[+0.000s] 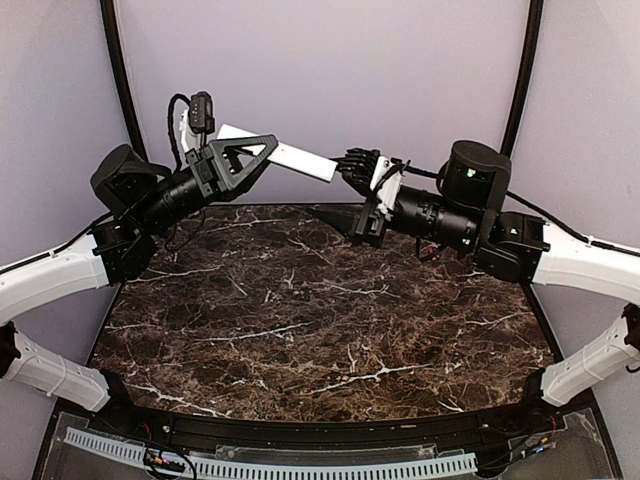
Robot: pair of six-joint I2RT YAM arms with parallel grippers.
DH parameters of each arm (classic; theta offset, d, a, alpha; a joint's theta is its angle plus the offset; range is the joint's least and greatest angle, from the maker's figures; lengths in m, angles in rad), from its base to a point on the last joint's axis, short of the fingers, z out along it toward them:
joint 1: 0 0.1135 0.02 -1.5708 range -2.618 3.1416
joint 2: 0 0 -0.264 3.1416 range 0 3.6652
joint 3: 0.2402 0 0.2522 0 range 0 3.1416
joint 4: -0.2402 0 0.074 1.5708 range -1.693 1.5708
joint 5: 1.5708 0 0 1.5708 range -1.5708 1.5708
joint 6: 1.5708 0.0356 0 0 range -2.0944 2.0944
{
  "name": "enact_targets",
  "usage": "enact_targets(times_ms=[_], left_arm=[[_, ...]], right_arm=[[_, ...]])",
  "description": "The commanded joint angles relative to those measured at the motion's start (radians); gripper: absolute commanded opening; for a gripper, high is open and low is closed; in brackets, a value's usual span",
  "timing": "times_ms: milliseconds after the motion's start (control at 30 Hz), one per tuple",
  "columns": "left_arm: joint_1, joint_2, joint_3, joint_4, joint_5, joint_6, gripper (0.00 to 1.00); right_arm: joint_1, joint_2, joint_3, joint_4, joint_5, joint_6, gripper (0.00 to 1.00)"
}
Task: Load the batteries into the remote control
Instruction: Remove the battery cover from the remote control.
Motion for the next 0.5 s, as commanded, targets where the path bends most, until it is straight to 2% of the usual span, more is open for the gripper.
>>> enact_targets(times_ms=[0, 133, 267, 333, 467], left_arm=[[0.005, -0.010, 0.029, 0.040, 0.021, 0.002, 0.00], [0.004, -0.009, 0.026, 0.040, 0.025, 0.001, 0.00], [0.004, -0.010, 0.027, 0.038, 0.027, 0.003, 0.00], [0.004, -0.010, 0.026, 0.038, 0.028, 0.003, 0.00], [0.005, -0.006, 0.023, 0.039, 0.028, -0.003, 0.00]], right_arm=[[0.004, 0.043, 0.071, 0.061, -0.048, -0.015, 0.66], [0.003, 0.061, 0.084, 0.090, -0.051, -0.023, 0.66], [0.004, 0.078, 0.098, 0.092, -0.019, -0.027, 0.75], [0.004, 0.077, 0.099, 0.098, -0.028, -0.028, 0.76], [0.004, 0.073, 0.101, 0.122, -0.069, -0.033, 0.67]])
